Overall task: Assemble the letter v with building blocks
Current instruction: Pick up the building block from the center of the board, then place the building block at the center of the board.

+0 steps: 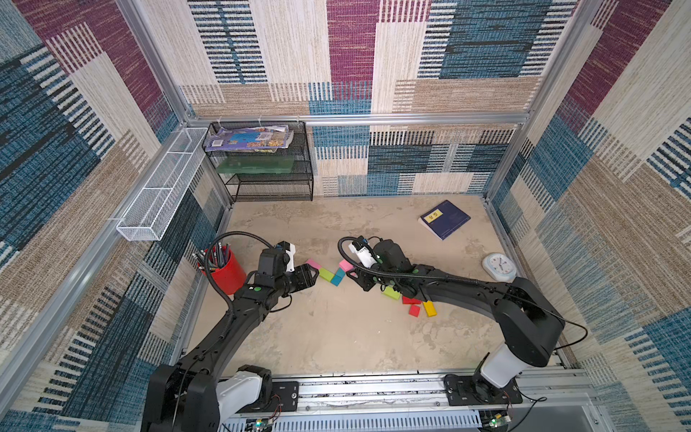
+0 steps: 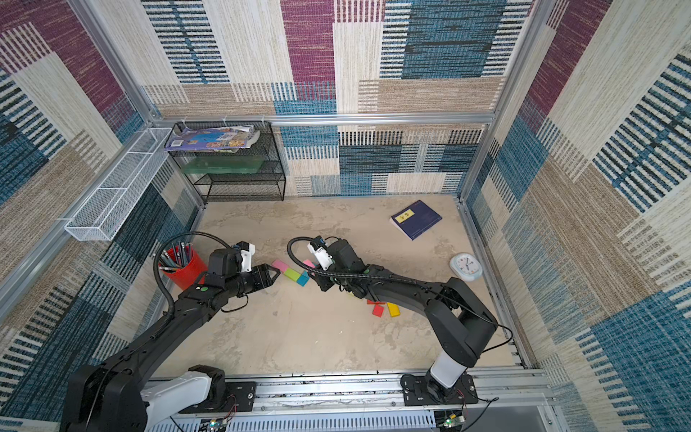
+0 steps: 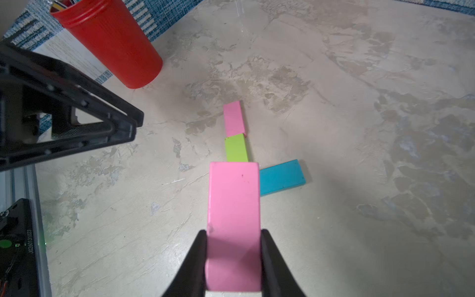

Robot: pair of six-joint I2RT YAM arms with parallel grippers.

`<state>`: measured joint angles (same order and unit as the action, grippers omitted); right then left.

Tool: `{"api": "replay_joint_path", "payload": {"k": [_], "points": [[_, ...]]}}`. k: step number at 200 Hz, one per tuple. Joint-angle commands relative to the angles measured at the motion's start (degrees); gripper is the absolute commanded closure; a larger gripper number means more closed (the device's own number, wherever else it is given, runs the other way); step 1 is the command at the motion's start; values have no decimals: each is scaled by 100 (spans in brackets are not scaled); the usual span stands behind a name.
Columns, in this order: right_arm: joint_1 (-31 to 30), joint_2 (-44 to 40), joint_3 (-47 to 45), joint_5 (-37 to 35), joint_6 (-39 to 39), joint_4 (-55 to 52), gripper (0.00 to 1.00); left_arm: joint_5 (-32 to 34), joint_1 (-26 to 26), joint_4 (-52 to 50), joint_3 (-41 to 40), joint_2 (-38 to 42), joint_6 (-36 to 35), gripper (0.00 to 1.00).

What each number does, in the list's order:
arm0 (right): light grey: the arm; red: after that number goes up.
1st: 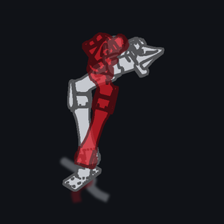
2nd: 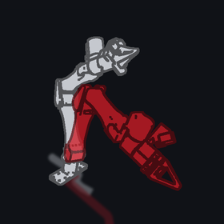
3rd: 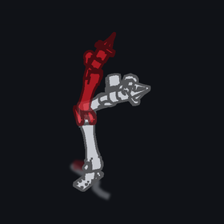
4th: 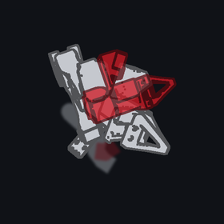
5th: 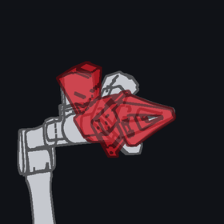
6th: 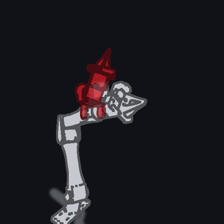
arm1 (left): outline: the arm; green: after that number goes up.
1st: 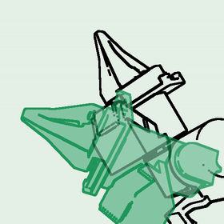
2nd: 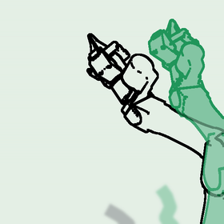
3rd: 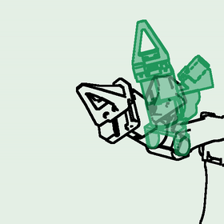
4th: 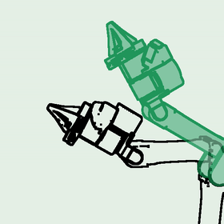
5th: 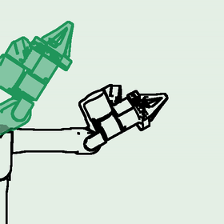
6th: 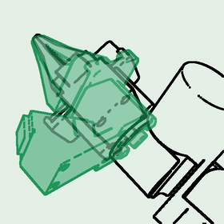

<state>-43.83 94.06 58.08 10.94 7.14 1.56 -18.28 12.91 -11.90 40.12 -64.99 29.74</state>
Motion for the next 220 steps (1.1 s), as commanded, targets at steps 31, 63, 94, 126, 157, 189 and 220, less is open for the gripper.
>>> {"api": "replay_joint_path", "payload": {"k": [31, 63, 94, 126, 157, 189, 220], "points": [[214, 57, 225, -256, 413, 10, 81, -59, 35, -297, 424, -73, -251, 37], [345, 318, 460, -769, 861, -160, 80, -384, 97, -291, 796, -642, -280, 37], [476, 874, 1018, -1117, 1537, -608, 79, -492, 355, -486, 1381, -1184, -286, 39], [445, 1397, 1618, -1370, 1851, -1032, 78, -233, 665, -635, 1782, -1513, -427, 38], [437, 1913, 2155, -1591, 1956, -1503, 78, -405, 693, -796, 2203, -2103, -555, 38], [441, 2170, 2197, -1696, 2066, -1528, 78, -462, 689, -854, 2454, -2637, -626, 39], [430, 2357, 2214, -1707, 2099, -1470, 78, -459, 703, -986, 2742, -3036, -714, 40]]}}
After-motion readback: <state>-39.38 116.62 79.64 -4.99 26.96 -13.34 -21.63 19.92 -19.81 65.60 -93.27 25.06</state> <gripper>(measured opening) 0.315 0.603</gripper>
